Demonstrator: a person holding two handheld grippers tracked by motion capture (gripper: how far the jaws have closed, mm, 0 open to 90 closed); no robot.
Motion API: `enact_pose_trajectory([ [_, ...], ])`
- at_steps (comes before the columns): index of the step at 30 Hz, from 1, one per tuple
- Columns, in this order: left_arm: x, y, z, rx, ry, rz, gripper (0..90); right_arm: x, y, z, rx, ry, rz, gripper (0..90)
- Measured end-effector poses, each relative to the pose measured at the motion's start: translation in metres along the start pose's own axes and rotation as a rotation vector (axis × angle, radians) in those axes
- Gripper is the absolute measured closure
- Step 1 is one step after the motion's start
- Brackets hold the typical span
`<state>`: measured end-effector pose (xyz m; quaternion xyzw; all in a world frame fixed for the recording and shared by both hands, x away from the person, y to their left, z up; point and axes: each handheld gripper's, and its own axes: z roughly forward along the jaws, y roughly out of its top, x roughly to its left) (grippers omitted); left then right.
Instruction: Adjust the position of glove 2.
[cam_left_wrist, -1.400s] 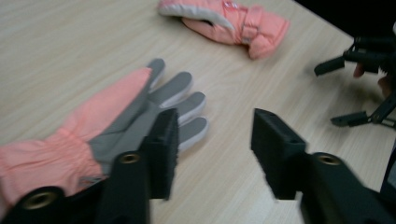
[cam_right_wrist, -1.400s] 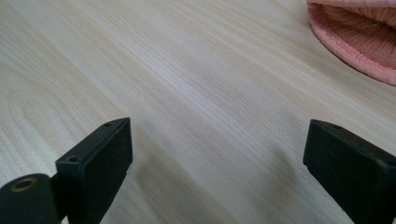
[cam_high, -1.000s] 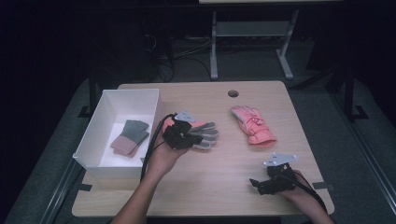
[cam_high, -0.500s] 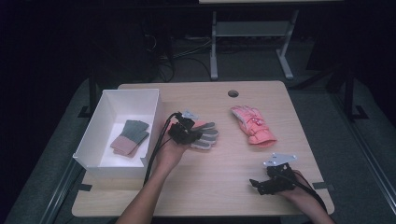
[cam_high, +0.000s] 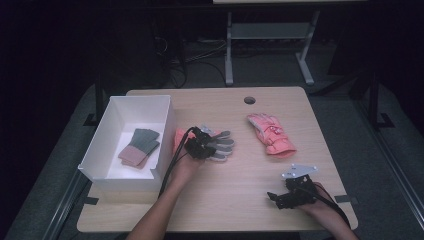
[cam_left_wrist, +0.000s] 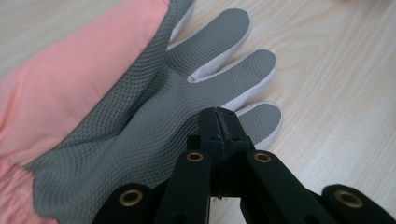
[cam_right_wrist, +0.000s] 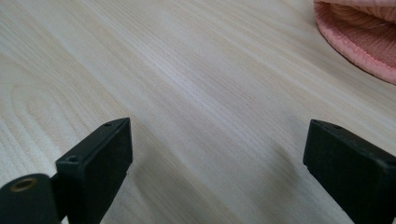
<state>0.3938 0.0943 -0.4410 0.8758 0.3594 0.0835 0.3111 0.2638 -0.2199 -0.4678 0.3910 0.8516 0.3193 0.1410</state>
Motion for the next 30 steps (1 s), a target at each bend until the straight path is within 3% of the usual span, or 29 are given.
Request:
enact_pose_trajectory([
  [3,-0.002,0.001,0.001,0.005,-0.017,0.012,89.9,-0.001,0.000,0.000,0.000,0.000,-0.006,7.7],
  [11,-0.027,0.006,0.007,0.016,-0.109,0.072,89.9,0.000,0.000,0.001,0.004,0.002,-0.003,7.7],
  [17,-0.057,0.011,0.012,0.024,-0.189,0.123,89.9,-0.001,0.000,0.000,-0.002,0.000,0.000,7.7],
  [19,-0.060,0.011,0.013,0.027,-0.197,0.130,89.9,-0.001,0.000,0.000,-0.003,0.000,-0.002,7.8],
  [20,-0.068,0.013,0.014,0.038,-0.227,0.153,89.9,-0.001,0.000,0.000,0.000,0.000,-0.008,7.7],
  [22,-0.074,0.013,0.016,0.030,-0.240,0.147,89.9,-0.001,0.000,0.000,0.002,0.001,-0.003,7.7],
  [24,-0.081,0.015,0.015,0.042,-0.253,0.181,89.9,-0.001,0.000,0.000,0.003,0.002,0.000,7.8],
  [29,-0.076,0.020,0.005,0.013,-0.235,0.169,89.9,-0.002,-0.001,-0.001,0.001,-0.002,-0.001,7.7],
  [30,-0.064,0.023,-0.005,-0.006,-0.205,0.155,89.9,-0.002,-0.001,-0.001,-0.001,-0.003,0.002,7.8],
])
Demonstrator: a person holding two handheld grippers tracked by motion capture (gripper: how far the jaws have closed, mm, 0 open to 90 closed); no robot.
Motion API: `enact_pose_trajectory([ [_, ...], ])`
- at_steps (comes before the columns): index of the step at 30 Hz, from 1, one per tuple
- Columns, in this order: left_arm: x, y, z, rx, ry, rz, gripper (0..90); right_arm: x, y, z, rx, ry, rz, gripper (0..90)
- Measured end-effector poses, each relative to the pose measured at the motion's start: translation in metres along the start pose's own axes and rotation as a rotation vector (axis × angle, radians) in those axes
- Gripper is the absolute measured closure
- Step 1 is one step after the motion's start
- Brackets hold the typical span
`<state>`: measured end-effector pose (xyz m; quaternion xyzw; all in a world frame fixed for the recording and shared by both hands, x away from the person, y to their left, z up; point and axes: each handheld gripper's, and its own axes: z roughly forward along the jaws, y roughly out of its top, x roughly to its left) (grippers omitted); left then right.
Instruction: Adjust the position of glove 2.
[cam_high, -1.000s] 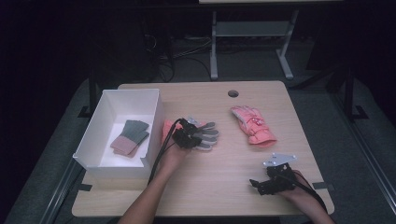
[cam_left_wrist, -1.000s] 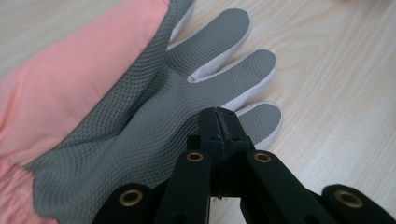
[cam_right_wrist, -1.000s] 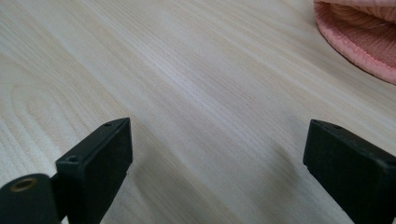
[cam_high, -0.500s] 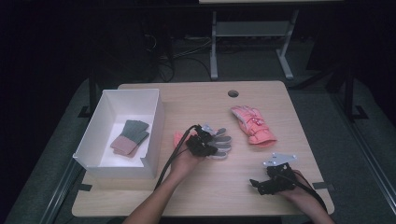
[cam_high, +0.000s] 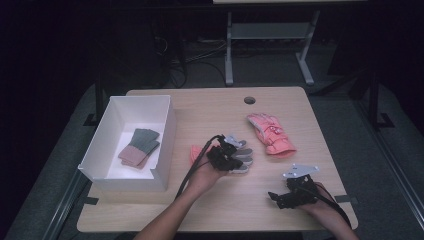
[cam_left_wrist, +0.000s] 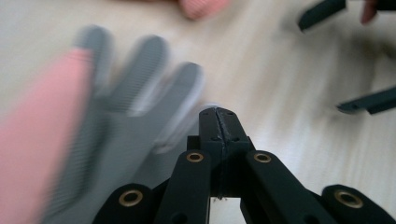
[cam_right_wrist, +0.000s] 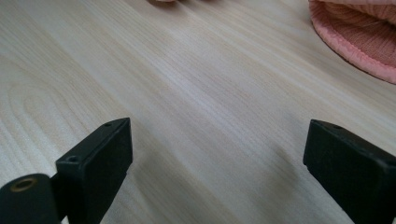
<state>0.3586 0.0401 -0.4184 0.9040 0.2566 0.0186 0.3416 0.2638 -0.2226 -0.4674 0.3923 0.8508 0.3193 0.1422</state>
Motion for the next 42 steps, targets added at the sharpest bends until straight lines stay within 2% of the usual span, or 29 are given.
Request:
enact_pose_trajectory([
  [1,0.000,0.000,0.000,0.000,0.000,0.000,89.9,0.000,0.000,0.000,0.000,0.000,0.000,7.8],
  [2,0.011,0.000,-0.010,-0.019,0.046,-0.024,89.9,0.000,0.000,-0.001,-0.001,0.001,0.000,7.8],
  [4,0.024,-0.001,-0.020,-0.048,0.079,-0.066,89.9,0.001,0.001,0.000,0.001,0.002,-0.006,7.7],
  [5,0.024,-0.001,-0.020,-0.048,0.079,-0.066,89.9,0.001,0.001,0.000,0.002,0.003,-0.004,7.7],
  [6,0.038,-0.001,-0.028,-0.060,0.127,-0.094,89.9,0.001,0.001,0.000,0.002,0.005,-0.007,7.7],
  [7,0.038,-0.001,-0.028,-0.060,0.127,-0.094,89.9,0.001,0.001,0.000,0.002,0.005,-0.007,7.7],
  [8,0.053,-0.001,-0.034,-0.066,0.165,-0.133,89.9,0.001,0.001,0.001,0.002,0.006,-0.007,7.7],
  [9,0.053,-0.001,-0.034,-0.066,0.165,-0.133,89.9,0.001,0.001,0.001,0.002,0.006,-0.007,7.7],
  [10,0.065,-0.001,-0.037,-0.068,0.189,-0.162,89.9,0.001,0.001,0.001,0.002,0.006,-0.008,7.7],
  [11,0.072,-0.002,-0.038,-0.058,0.221,-0.173,89.9,0.001,0.001,0.000,0.002,0.005,-0.006,7.7],
  [12,0.077,-0.004,-0.037,-0.057,0.227,-0.195,89.9,0.001,0.001,0.000,0.000,0.004,-0.006,7.7],
  [13,0.077,-0.004,-0.037,-0.057,0.227,-0.195,89.9,0.001,0.001,0.000,0.000,0.004,-0.006,7.7],
  [14,0.084,-0.006,-0.035,-0.046,0.235,-0.221,89.9,0.001,0.001,0.000,0.000,0.005,-0.005,7.7],
  [17,0.091,-0.012,-0.027,-0.002,0.262,-0.249,89.9,0.000,0.000,-0.001,-0.001,0.004,-0.001,7.8],
  [18,0.094,-0.015,-0.024,0.027,0.268,-0.254,89.9,0.000,0.000,-0.001,-0.001,0.003,-0.002,7.7],
  [22,0.092,-0.020,-0.023,0.068,0.265,-0.253,89.9,0.000,0.001,-0.001,0.000,0.005,-0.003,7.7],
  [25,0.088,-0.023,-0.023,0.070,0.260,-0.253,89.9,0.000,0.000,0.000,-0.001,0.004,-0.002,7.7],
  [27,0.081,-0.028,-0.026,0.078,0.233,-0.253,89.9,0.000,0.000,0.000,-0.001,0.004,-0.002,7.7],
  [29,0.077,-0.029,-0.027,0.082,0.226,-0.250,89.9,0.000,0.000,0.000,0.000,0.004,-0.002,7.8],
  [30,0.070,-0.032,-0.028,0.092,0.209,-0.238,89.9,0.001,0.001,0.000,0.001,0.002,-0.007,7.8],
  [33,0.065,-0.035,-0.030,0.106,0.191,-0.220,89.9,0.001,0.001,0.000,0.000,0.002,-0.003,7.8],
  [34,0.057,-0.038,-0.030,0.114,0.168,-0.210,89.8,0.001,0.001,0.000,0.000,0.001,-0.002,7.8],
  [39,0.047,-0.043,-0.033,0.119,0.127,-0.185,89.9,0.001,0.000,-0.001,0.001,0.000,0.004,7.8],
  [40,0.039,-0.045,-0.033,0.106,0.097,-0.186,89.8,0.001,0.000,-0.001,0.002,0.000,0.006,7.8],
  [41,0.039,-0.045,-0.033,0.106,0.097,-0.186,89.9,0.001,0.000,-0.001,0.002,0.000,0.006,7.8],
  [42,0.033,-0.046,-0.034,0.111,0.076,-0.169,89.9,0.001,0.000,-0.001,0.000,0.000,0.001,7.8],
])
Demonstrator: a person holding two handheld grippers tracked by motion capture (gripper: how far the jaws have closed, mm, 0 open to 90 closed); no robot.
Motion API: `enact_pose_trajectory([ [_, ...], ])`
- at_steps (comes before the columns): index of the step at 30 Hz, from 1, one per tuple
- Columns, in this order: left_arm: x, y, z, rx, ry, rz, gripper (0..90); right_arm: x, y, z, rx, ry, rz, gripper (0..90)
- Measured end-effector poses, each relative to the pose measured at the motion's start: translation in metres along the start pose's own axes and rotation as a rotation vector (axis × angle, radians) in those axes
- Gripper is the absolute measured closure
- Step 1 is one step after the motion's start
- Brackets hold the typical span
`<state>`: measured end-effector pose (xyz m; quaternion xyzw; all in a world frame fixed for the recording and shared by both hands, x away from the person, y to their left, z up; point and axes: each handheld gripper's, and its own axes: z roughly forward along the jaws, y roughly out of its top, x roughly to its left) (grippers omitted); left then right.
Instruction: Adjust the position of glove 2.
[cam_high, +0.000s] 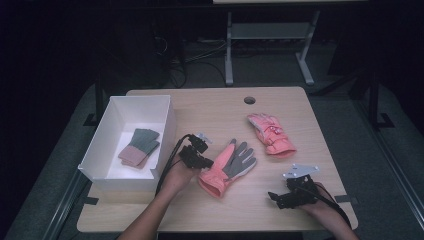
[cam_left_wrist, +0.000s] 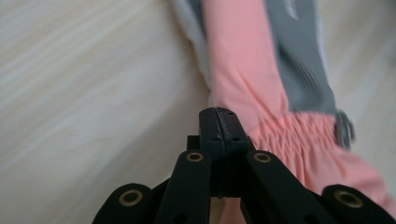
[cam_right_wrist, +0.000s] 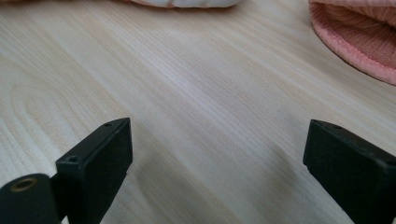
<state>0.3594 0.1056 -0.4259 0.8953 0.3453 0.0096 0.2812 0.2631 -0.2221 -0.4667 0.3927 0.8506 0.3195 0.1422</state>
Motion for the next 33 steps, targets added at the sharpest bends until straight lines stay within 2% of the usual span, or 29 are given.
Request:
enact_pose_trajectory([
  [2,-0.005,-0.001,0.001,-0.006,-0.013,0.003,89.8,0.000,0.000,0.000,0.003,0.001,-0.001,7.7],
  [4,-0.016,-0.003,0.004,-0.001,-0.045,0.035,89.8,0.001,0.000,0.001,0.002,0.002,-0.004,7.7],
  [5,-0.016,-0.003,0.004,-0.001,-0.045,0.035,89.9,0.001,0.000,0.001,0.002,0.002,-0.004,7.7],
  [7,-0.024,-0.002,0.007,0.001,-0.079,0.053,89.8,0.001,0.000,0.001,0.002,0.004,-0.004,7.7],
  [9,-0.029,0.000,0.010,0.015,-0.095,0.091,89.8,0.001,0.000,0.000,0.000,0.009,-0.002,7.7],
  [12,-0.040,0.006,0.017,0.015,-0.114,0.116,89.8,0.002,0.000,0.000,0.002,0.018,-0.001,7.7],
  [19,-0.051,0.015,0.025,0.023,-0.124,0.149,89.8,0.001,-0.002,-0.002,-0.002,0.014,-0.008,7.7],
  [29,-0.057,0.023,0.034,0.019,-0.135,0.162,89.8,-0.003,-0.003,-0.006,0.000,0.000,0.001,7.7],
  [33,-0.061,0.025,0.036,0.021,-0.139,0.170,89.8,-0.007,-0.006,-0.013,-0.009,-0.012,0.015,7.8],
])
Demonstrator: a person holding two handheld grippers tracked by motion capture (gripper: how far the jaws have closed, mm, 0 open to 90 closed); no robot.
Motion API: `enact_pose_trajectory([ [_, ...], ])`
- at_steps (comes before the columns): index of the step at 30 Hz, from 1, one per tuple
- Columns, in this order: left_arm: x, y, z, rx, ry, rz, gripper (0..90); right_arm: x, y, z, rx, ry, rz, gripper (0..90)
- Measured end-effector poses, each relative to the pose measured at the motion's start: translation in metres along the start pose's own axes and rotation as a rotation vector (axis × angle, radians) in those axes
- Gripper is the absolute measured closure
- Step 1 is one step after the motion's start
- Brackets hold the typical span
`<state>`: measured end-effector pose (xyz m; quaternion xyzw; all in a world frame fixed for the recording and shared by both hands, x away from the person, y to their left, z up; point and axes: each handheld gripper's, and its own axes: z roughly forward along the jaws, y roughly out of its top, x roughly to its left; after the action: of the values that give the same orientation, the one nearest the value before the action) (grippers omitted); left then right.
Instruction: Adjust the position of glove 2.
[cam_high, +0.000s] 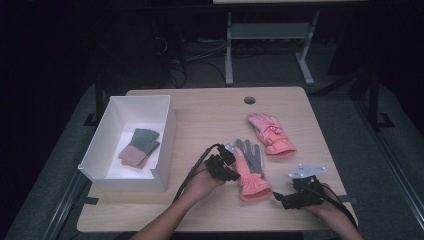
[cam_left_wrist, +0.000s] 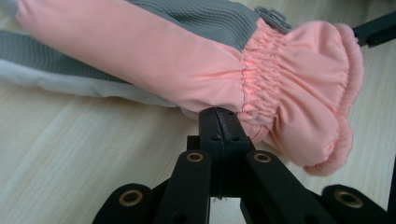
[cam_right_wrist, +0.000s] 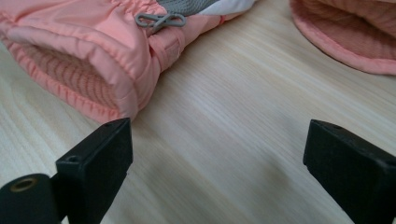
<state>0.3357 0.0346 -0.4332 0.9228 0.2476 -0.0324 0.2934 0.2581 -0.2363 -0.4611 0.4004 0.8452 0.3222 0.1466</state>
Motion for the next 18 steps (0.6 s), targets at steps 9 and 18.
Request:
enact_pose_trajectory([
  [9,-0.011,0.010,0.011,0.004,-0.033,0.036,89.8,0.000,-0.004,-0.008,0.007,0.058,-0.036,7.7],
  [18,-0.012,0.011,0.009,-0.051,-0.050,0.049,89.6,-0.003,-0.004,-0.010,0.047,0.063,-0.010,7.7],
])
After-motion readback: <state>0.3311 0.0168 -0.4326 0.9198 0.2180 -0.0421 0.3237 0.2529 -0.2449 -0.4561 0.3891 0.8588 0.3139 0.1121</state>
